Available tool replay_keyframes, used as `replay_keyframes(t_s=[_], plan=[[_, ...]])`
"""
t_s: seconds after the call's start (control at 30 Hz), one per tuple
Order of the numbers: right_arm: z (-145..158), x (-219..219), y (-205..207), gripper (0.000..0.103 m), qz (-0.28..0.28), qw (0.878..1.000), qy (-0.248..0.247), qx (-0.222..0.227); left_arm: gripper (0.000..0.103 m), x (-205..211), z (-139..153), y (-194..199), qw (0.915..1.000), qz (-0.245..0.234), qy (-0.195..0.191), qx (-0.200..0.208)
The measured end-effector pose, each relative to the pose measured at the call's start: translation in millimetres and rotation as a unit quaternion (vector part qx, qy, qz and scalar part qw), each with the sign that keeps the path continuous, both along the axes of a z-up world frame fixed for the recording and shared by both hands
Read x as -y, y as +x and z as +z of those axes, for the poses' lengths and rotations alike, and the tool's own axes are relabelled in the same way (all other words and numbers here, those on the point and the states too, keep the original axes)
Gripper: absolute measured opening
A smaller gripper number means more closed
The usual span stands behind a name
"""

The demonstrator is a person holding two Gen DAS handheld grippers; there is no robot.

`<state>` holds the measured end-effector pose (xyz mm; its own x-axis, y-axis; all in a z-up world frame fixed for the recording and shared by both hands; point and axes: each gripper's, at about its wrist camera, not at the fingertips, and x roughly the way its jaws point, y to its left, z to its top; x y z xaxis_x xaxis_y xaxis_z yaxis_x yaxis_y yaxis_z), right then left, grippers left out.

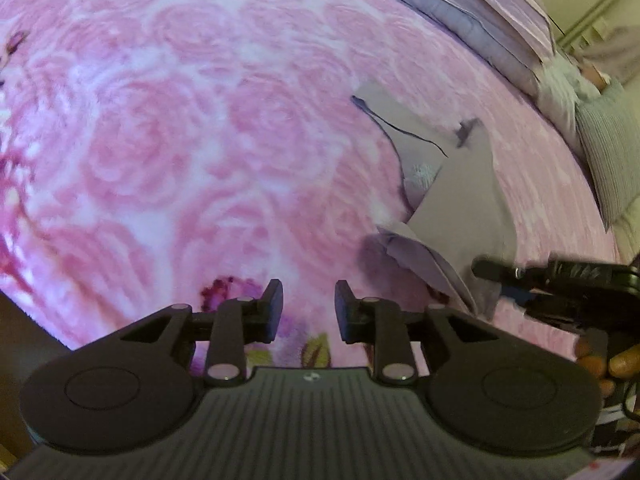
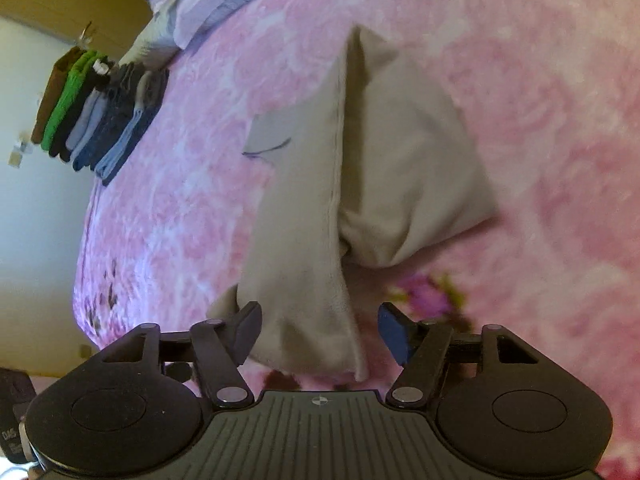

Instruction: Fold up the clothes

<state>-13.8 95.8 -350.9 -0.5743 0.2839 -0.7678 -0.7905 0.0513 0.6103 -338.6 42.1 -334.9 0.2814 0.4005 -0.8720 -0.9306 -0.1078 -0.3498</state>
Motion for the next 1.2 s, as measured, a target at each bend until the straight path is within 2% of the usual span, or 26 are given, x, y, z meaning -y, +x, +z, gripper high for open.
replay_keyframes(t_s=[0.07,0.13,0.2,0.33,0.43,0.5,0.6,0.73,0.9,1.0,1.1,1.2], plan=[[5.0,1.4,10.3,0.0,-0.023,0.999,0.009,-0.029,0.022,-1.4,0.3,2.0,1.0,-0.003,-0.001,0.007],[31.3,7.3,32.9,0.0,-0.036,0.996,0.058,-0.055,0.022,-2.7,1.5,6.3,0.9998,-0.017,-0.001,0.006],[58.7,15.6,64.5,0.0,-0.053,0.993,0.089,-0.058,0.022,-5.2,2.2,13.9,0.9995,-0.032,0.001,0.008],[102.6,39.9,142.6,0.0,-0.122,0.986,0.11,-0.01,0.022,-14.6,2.7,43.0,0.9966,-0.081,0.007,0.013],[112.4,60.0,195.1,0.0,-0.178,0.979,0.085,0.057,0.022,-19.0,-0.9,76.9,0.9902,-0.137,0.008,0.026],[110.5,71.7,217.8,0.0,-0.209,0.973,0.063,0.081,0.026,-21.2,-4.6,97.4,0.9866,-0.153,0.001,0.057],[106.5,80.5,228.0,0.0,-0.23,0.968,0.046,0.09,0.03,-25.6,-9.3,118.3,0.9845,-0.144,-0.014,0.099],[97.4,81.7,230.0,0.0,-0.227,0.97,0.037,0.084,0.033,-34.9,-9.7,137.1,0.9822,-0.139,-0.015,0.125],[93.6,92.1,244.9,0.0,-0.23,0.969,0.045,0.08,0.036,-68.4,-18.4,142.5,0.9798,-0.086,-0.03,0.178],[87.6,96.1,253.5,0.0,-0.231,0.968,0.042,0.085,0.041,-94.0,-31.1,144.2,0.9759,-0.06,-0.037,0.206],[82.9,94.7,259.4,0.0,-0.237,0.968,0.041,0.077,0.041,-120.5,-45.9,144.7,0.9772,-0.039,-0.037,0.205],[81.3,91.7,262.2,0.0,-0.234,0.968,0.045,0.081,0.041,-145.1,-48.9,137.8,0.9803,-0.031,-0.013,0.195]])
